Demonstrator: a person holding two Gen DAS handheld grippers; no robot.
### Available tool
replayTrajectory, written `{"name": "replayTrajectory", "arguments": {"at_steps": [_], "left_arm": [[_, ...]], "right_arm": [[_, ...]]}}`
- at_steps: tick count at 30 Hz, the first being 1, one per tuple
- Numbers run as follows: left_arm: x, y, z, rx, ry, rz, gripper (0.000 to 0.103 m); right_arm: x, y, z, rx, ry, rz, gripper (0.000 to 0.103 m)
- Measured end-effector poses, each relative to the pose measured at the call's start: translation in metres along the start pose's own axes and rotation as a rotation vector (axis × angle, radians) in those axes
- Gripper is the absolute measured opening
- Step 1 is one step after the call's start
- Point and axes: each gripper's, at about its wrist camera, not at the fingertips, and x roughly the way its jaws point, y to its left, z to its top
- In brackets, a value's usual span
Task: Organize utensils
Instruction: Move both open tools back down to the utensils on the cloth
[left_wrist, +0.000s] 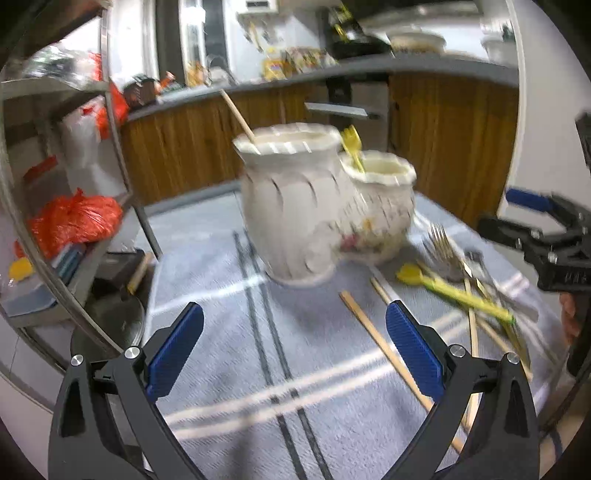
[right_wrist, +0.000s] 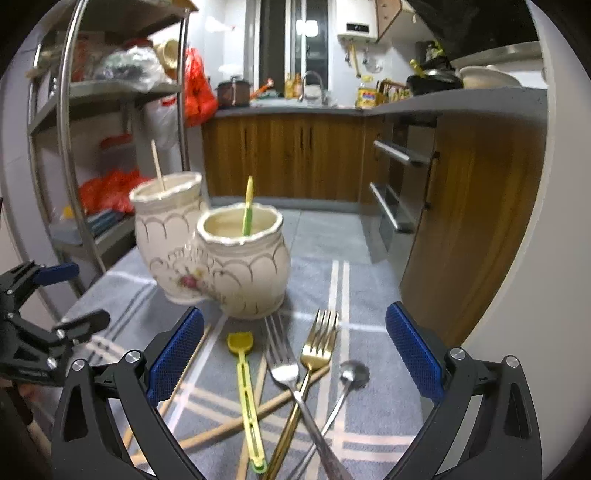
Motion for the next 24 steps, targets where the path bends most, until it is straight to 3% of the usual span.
{"name": "replayTrajectory", "arguments": {"at_steps": [10, 11, 13, 16, 22, 24], "left_arm": [[0.019, -0.022, -0.012, 0.016, 0.117, -0.030, 0.097], [0.018, -0.022, -0.013, 0.017, 0.119, -0.033, 0.097], [0.017, -0.023, -0.014, 0.016, 0.129, -0.046, 0.097], [0.018, -0.025, -0.014, 0.017, 0.142, -0.071, 0.086], [0.019, -0.034, -0.016, 0.021, 0.173, -0.146, 0.062], [0.019, -0.040, -0.017, 0.031, 0.186, -0.165, 0.058]], "right_arm": [[0.017, 0.013, -0.014, -0.096, 0.156, 0.041, 0.092], [0.019, 0.015, -0.015, -0.108, 0.166, 0.040, 0.089], [0.022, 0.016, -0.017, -0.110, 0.193, 0.046, 0.073], [0.025, 0.016, -0.018, -0.087, 0.225, 0.098, 0.055], [0.031, 0.028, -0.020, -0.115, 0.269, 0.187, 0.029], [0.036, 0.031, -0.021, -0.129, 0.283, 0.182, 0.028]]}}
